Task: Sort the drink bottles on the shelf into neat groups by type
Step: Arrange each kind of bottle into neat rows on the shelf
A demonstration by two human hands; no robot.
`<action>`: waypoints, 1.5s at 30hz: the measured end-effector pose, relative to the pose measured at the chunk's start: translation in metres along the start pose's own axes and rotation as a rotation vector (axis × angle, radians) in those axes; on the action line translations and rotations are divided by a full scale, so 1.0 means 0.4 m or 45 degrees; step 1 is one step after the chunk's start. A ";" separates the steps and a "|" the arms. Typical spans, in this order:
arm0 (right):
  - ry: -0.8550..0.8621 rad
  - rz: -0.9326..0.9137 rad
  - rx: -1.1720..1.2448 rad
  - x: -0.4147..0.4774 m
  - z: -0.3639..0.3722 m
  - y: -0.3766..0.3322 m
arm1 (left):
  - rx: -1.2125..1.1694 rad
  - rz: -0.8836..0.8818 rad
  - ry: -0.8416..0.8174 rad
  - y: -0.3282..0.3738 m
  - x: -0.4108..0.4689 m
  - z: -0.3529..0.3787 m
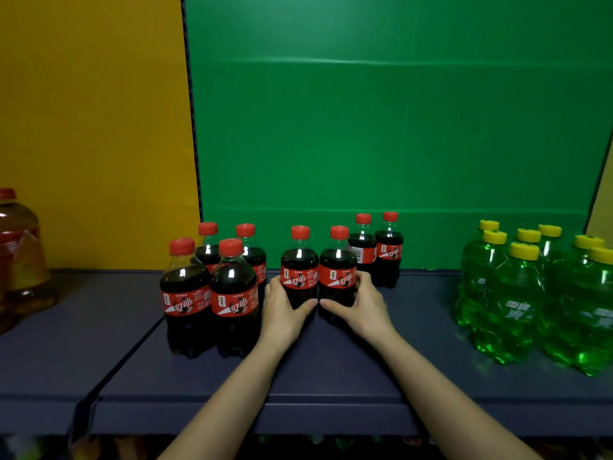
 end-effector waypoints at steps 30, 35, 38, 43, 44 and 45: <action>0.268 0.186 0.117 0.181 -0.208 0.134 | 0.144 0.315 -0.122 0.279 -0.008 0.229; 0.213 0.210 0.131 0.230 -0.183 0.160 | 0.091 -0.002 -0.107 0.276 0.071 0.282; 0.176 0.222 0.190 0.244 -0.172 0.183 | 0.027 -0.102 -0.039 0.266 0.101 0.298; 0.130 0.210 0.199 0.264 -0.165 0.203 | -0.069 -0.147 0.006 0.246 0.129 0.320; 0.131 0.204 0.186 0.266 -0.165 0.205 | -0.065 -0.141 0.022 0.243 0.132 0.322; 0.138 0.200 0.174 0.267 -0.164 0.207 | -0.058 -0.134 0.036 0.242 0.133 0.322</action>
Point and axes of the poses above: each hand's wrist, its own x-axis towards the middle knuckle, its own z-axis out of the palm, y = z × x, the point moved 3 cm from there along x, towards the middle knuckle, and after that the axes turned 12 degrees about x, right-handed, at the moved point
